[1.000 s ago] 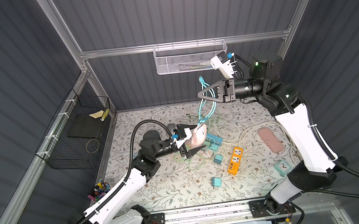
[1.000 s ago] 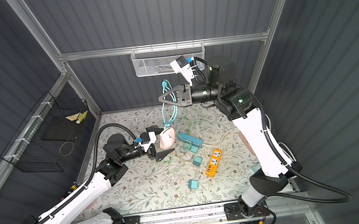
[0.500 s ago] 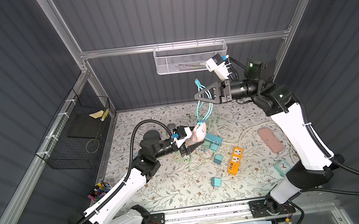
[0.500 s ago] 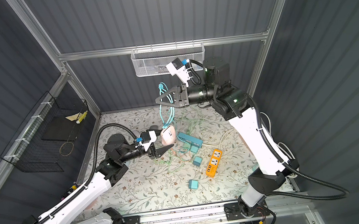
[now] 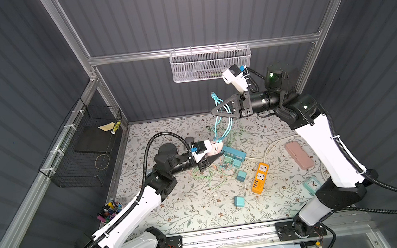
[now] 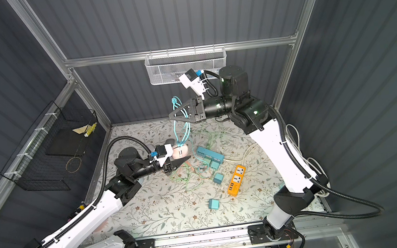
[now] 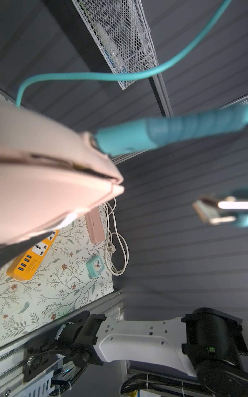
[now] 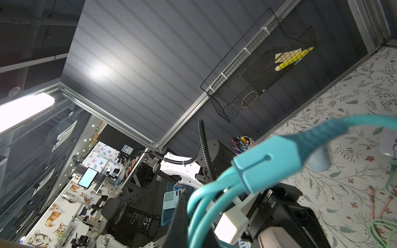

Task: Unplug the wireless mouse
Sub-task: Remove the power cord from the mouse.

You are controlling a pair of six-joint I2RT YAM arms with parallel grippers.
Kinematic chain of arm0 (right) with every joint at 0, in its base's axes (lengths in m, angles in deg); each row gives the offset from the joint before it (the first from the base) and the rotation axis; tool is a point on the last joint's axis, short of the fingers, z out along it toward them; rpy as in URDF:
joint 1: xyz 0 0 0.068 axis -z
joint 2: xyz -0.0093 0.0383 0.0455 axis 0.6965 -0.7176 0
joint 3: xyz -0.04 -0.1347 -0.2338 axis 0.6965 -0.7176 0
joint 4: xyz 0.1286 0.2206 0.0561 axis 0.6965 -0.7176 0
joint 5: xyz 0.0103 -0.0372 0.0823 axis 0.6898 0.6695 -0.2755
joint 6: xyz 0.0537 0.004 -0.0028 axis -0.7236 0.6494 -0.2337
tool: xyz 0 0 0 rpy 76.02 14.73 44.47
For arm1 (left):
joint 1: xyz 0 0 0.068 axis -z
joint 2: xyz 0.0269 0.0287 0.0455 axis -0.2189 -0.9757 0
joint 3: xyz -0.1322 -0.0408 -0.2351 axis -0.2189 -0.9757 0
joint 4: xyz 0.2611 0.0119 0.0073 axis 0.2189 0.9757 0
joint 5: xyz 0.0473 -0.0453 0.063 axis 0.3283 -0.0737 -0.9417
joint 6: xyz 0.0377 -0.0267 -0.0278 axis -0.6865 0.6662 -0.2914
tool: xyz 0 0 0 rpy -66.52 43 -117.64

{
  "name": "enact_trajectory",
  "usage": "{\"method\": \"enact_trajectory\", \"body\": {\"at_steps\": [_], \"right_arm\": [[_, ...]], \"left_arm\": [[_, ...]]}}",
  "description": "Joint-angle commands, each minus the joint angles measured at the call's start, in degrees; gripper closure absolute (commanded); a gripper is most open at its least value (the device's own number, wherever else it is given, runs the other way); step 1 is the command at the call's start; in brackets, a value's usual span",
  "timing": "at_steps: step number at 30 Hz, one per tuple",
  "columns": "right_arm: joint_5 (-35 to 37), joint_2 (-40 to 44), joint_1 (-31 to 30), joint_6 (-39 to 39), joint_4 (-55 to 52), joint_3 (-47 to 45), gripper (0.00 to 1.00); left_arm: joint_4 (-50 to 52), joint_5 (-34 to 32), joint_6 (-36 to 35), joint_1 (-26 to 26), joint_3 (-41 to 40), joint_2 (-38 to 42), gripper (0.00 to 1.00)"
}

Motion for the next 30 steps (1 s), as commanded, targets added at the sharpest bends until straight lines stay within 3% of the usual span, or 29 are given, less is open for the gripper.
{"method": "enact_trajectory", "body": {"at_steps": [1,5,12,16,22,30], "right_arm": [[1.57,0.05,0.81,4.07,-3.37,3.07,1.0],[6.73,-1.46,4.18,7.51,-10.4,9.92,1.0],[2.37,-5.91,11.11,0.91,-8.39,23.83,1.0],[3.14,-3.18,13.69,1.99,-7.84,20.45,1.0],[6.19,1.72,14.73,7.0,-9.82,12.96,1.0],[15.11,12.22,14.97,15.16,-11.48,1.63,1.0]], "left_arm": [[1.33,0.7,-0.82,-0.18,1.88,0.34,1.0],[2.57,1.56,-1.39,-0.12,2.33,-1.16,1.0],[8.67,-0.19,-7.36,0.4,2.5,-6.82,1.0],[14.66,-1.28,-11.2,2.08,3.81,-10.79,1.0],[16.78,-1.68,-11.21,4.2,4.67,-14.93,1.0],[24.14,-4.94,-8.98,4.15,5.71,-14.25,1.0]]}}
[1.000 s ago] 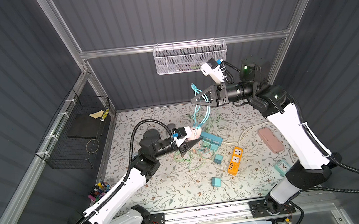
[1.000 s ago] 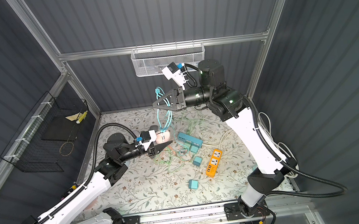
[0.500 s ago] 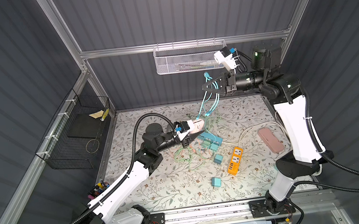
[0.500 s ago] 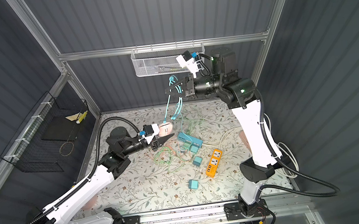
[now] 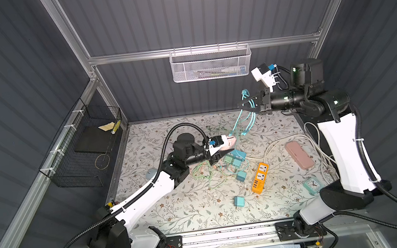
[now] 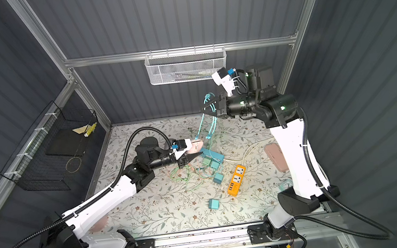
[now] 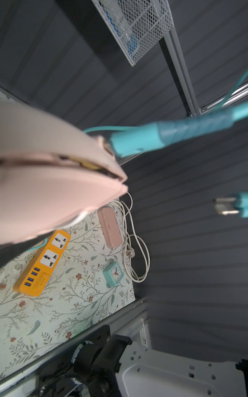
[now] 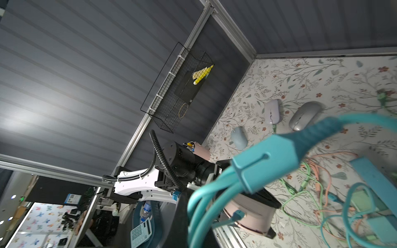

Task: Unplug the wireless mouse
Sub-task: Remove the power cord from the mouse, then place the mouse at the center of the board.

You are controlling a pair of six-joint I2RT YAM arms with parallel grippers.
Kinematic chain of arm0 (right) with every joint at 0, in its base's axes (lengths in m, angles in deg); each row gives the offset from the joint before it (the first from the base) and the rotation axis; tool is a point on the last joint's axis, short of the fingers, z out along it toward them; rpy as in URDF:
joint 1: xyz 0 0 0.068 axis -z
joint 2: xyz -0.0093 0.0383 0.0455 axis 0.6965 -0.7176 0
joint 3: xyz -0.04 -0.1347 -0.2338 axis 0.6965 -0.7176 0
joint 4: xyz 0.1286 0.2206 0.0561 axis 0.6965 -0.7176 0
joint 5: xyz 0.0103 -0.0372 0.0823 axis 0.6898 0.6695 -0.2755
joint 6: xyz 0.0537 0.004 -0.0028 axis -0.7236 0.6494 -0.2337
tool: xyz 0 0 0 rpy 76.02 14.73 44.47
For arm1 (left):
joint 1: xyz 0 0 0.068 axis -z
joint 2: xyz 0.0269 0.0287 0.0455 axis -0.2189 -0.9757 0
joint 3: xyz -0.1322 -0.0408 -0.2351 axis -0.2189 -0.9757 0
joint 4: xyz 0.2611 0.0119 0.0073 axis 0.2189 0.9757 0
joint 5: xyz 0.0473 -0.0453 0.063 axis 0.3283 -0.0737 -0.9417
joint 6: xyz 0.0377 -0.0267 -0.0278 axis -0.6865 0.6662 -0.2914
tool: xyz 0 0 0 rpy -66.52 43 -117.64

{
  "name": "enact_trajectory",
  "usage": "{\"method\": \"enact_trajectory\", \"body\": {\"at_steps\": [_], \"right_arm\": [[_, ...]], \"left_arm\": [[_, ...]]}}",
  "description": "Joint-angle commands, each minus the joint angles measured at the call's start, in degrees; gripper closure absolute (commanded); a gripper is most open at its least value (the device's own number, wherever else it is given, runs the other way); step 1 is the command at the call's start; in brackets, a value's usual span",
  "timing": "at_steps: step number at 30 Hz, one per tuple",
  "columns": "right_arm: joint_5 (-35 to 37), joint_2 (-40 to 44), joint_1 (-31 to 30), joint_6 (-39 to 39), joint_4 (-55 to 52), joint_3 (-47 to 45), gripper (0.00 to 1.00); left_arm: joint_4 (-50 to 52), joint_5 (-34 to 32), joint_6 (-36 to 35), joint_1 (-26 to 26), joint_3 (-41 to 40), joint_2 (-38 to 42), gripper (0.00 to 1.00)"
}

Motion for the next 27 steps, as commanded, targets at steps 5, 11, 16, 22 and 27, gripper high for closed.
{"method": "enact_trajectory", "body": {"at_steps": [5,11,16,22,27], "right_arm": [[3.23,12.15,1.77,4.85,14.28,-7.59,1.0],[3.41,18.96,1.77,4.37,18.44,-18.86,1.0],[4.95,22.52,1.78,5.37,18.82,-29.29,1.0],[0.67,27.37,1.77,1.19,24.97,-44.27,1.0],[0.71,29.18,1.77,1.12,25.09,-48.69,1.0]], "left_arm": [[24.48,-2.65,0.26,0.32,-3.98,-0.07,1.0],[30.95,-7.96,1.33,0.83,-6.56,4.64,1.0],[32.69,-18.47,8.96,0.76,-8.04,9.63,1.0],[36.55,-21.19,29.86,-4.95,-5.5,7.17,1.0],[30.28,-12.99,52.54,-16.8,-10.49,5.85,1.0]]}}
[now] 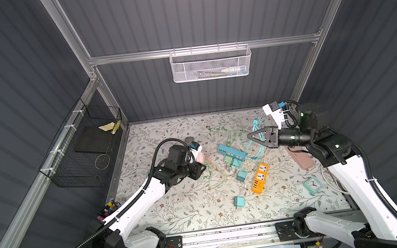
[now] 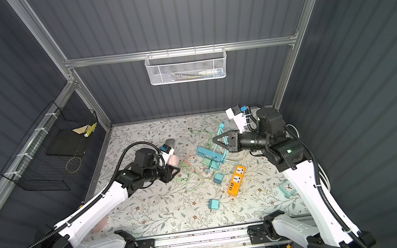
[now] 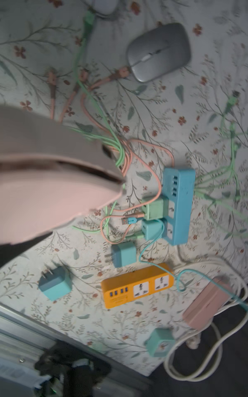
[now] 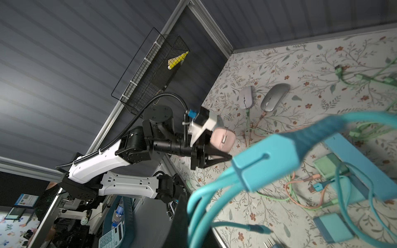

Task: Unplug the wireless mouse
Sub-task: Place the mouse at the center of the board.

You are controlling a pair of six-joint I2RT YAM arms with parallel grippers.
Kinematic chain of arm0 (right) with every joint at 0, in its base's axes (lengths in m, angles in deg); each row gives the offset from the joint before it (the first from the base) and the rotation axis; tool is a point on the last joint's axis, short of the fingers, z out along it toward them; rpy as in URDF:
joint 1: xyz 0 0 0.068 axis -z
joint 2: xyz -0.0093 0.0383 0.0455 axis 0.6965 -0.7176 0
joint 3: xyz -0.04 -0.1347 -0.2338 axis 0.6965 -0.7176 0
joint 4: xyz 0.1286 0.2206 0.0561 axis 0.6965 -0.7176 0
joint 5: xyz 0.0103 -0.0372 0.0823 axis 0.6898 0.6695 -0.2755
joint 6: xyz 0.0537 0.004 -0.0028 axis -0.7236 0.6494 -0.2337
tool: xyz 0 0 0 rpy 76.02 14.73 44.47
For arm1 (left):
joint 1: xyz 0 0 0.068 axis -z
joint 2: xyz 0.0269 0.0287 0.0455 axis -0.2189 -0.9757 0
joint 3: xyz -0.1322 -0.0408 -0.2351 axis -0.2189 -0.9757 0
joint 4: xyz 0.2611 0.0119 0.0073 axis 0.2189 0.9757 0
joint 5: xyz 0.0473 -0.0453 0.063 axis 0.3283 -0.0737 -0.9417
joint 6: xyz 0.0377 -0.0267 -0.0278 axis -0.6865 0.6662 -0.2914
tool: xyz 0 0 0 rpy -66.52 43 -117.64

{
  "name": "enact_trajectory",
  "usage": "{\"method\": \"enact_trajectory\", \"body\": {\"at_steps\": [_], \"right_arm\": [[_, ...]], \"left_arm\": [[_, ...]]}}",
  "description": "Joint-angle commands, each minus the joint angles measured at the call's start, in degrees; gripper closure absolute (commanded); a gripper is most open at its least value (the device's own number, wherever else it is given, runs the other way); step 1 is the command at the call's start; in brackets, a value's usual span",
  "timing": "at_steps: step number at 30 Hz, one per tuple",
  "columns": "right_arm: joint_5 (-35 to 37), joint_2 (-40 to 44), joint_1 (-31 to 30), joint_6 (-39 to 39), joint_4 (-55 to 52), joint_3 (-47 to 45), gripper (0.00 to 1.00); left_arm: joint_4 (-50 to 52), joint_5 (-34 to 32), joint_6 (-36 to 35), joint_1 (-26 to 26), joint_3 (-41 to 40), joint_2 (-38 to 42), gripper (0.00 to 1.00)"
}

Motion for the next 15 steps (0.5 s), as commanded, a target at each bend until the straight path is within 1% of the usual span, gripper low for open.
{"method": "enact_trajectory", "body": {"at_steps": [1,3,5,8,11,14,15], "right_arm": [[-1.68,2.83,0.05,-0.19,3.31,-0.08,1.0],[-1.75,3.13,0.05,-0.33,3.41,-0.69,1.0],[-1.86,3.53,0.05,-0.83,4.03,-1.46,1.0],[-1.95,4.25,0.0,-1.47,4.82,-2.47,1.0],[-1.73,5.19,-0.02,-1.69,4.84,-3.6,1.0],[-1.55,6.44,-0.04,-2.17,5.56,-5.15,1.0],[-1.35,6.85,-0.05,-2.4,5.86,-5.72,1.0]], "left_arm": [[-4.71,6.7,21.26,-6.94,-4.53,1.0,1.0],[-8.82,8.22,28.38,-11.71,-9.01,2.59,1.0],[-12.45,9.99,33.62,-15.56,-12.42,2.92,1.0],[-17.19,14.35,38.4,-20.34,-15.0,-0.89,1.0],[-23.73,17.15,39.99,-24.01,-15.41,-6.17,1.0],[-30.64,17.15,40.13,-26.51,-14.02,-10.47,1.0],[-31.15,16.63,39.89,-27.01,-12.36,-12.11,1.0]]}}
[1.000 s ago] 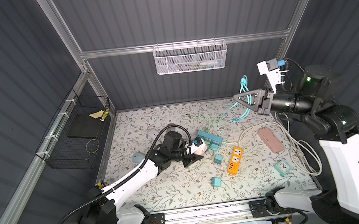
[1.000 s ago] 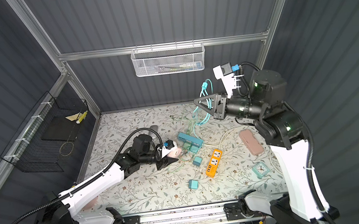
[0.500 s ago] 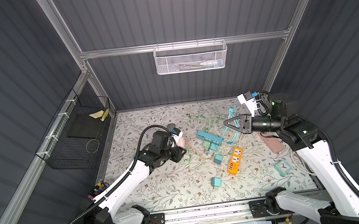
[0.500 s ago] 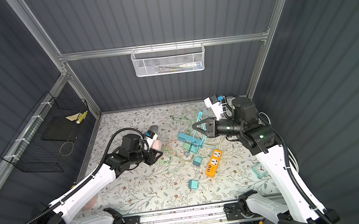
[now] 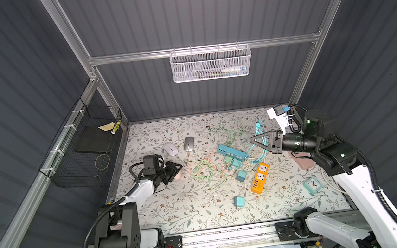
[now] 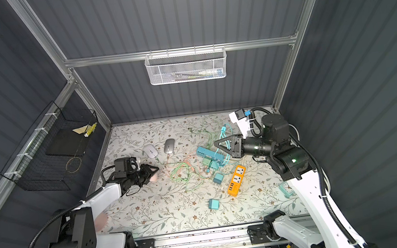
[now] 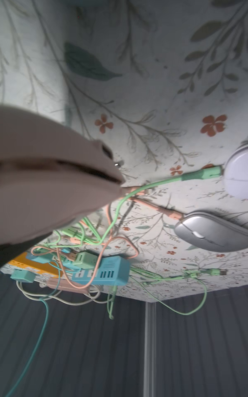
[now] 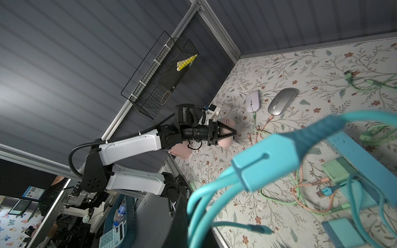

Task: Unplug the wireless mouse
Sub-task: Place the mouse at the center of the board.

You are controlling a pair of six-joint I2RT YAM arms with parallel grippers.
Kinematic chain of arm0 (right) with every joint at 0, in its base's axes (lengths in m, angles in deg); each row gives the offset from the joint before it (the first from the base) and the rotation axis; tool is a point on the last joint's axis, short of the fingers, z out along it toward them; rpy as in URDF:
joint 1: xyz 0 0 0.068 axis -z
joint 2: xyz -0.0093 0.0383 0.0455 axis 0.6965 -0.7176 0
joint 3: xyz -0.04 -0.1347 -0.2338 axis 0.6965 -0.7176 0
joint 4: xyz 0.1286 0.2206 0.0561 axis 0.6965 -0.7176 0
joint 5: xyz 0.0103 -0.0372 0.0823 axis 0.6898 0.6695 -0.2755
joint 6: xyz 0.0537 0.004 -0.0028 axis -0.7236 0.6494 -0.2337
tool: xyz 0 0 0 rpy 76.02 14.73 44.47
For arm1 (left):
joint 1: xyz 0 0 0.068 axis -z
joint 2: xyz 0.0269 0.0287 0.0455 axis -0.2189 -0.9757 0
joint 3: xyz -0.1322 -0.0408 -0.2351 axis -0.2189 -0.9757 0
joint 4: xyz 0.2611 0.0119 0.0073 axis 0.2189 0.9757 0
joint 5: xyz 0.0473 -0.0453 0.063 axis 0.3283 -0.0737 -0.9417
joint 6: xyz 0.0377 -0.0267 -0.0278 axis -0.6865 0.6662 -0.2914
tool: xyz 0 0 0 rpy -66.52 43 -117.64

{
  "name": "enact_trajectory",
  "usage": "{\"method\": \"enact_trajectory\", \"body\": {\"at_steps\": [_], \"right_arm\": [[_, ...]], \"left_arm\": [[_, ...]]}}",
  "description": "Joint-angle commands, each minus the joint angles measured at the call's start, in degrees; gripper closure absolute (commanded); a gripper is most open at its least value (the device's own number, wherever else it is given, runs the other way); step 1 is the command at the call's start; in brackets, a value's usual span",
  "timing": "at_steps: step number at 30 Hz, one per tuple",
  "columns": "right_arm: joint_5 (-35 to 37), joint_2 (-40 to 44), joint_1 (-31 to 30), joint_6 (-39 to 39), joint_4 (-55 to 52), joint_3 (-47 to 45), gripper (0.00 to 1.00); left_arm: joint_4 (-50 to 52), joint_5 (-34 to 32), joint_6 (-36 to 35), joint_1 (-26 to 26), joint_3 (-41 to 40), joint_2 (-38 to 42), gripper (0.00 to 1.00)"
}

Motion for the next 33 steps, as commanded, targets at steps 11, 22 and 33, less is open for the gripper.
{"method": "enact_trajectory", "body": {"at_steps": [11,22,33], "right_arm": [[0.89,3.43,-0.09,1.21,0.53,-2.02,1.0],[1.17,2.98,-0.04,3.49,-0.84,-1.48,1.0],[1.17,2.66,-0.04,3.33,-0.31,-1.91,1.0]], "left_arm": [[-3.17,-4.37,2.2,-7.62,15.62,-16.12,0.95],[-2.07,-4.11,0.22,-9.06,18.14,-22.06,0.76],[2.17,-7.05,-0.23,-9.45,18.23,-21.45,0.49]]}}
